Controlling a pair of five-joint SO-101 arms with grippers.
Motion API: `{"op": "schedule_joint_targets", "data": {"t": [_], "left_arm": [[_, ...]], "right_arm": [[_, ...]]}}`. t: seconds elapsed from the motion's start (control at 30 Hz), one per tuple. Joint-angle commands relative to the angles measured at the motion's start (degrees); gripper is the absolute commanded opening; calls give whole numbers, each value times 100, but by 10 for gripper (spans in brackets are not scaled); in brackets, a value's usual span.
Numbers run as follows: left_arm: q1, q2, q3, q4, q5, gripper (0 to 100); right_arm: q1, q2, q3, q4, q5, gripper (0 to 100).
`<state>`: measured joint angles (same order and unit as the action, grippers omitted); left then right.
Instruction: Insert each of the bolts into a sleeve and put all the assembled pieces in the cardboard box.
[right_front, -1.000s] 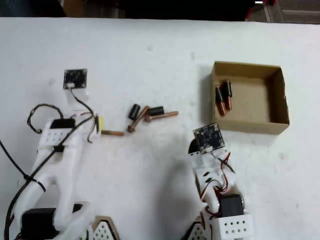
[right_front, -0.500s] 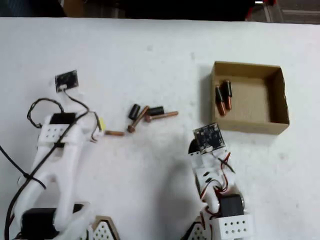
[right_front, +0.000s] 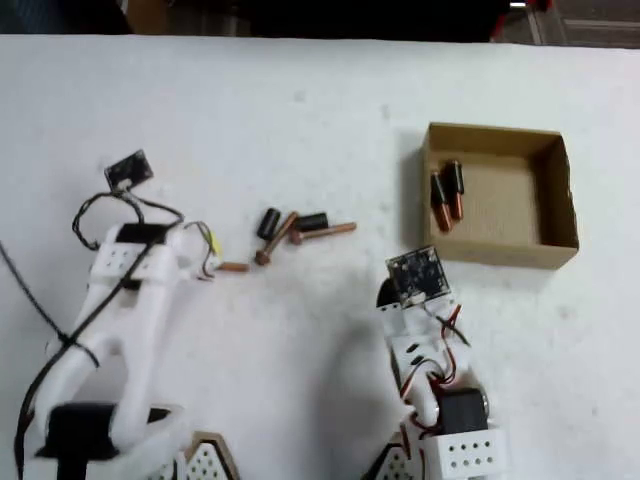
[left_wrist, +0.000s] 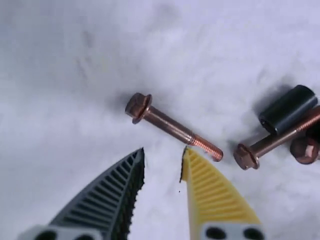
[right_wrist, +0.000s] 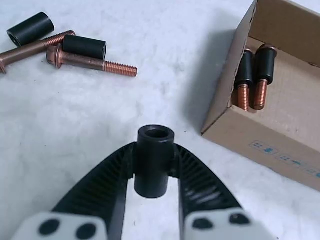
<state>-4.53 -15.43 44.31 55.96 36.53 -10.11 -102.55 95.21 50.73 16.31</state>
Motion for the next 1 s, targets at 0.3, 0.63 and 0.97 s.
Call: {"op": "schedule_joint_targets", "data": {"t": [0.3, 0.63, 0.97], "left_arm": [[-136, 1666, -1398, -62, 211, 147], [-136, 2105, -1644, -70, 211, 147], [-136, 2079, -1644, -44, 193, 146]], "right_arm": [[-57, -57, -18, -154, -18, 17], [-57, -57, -18, -154, -18, 17], [-57, -57, -18, -154, -18, 17]]}}
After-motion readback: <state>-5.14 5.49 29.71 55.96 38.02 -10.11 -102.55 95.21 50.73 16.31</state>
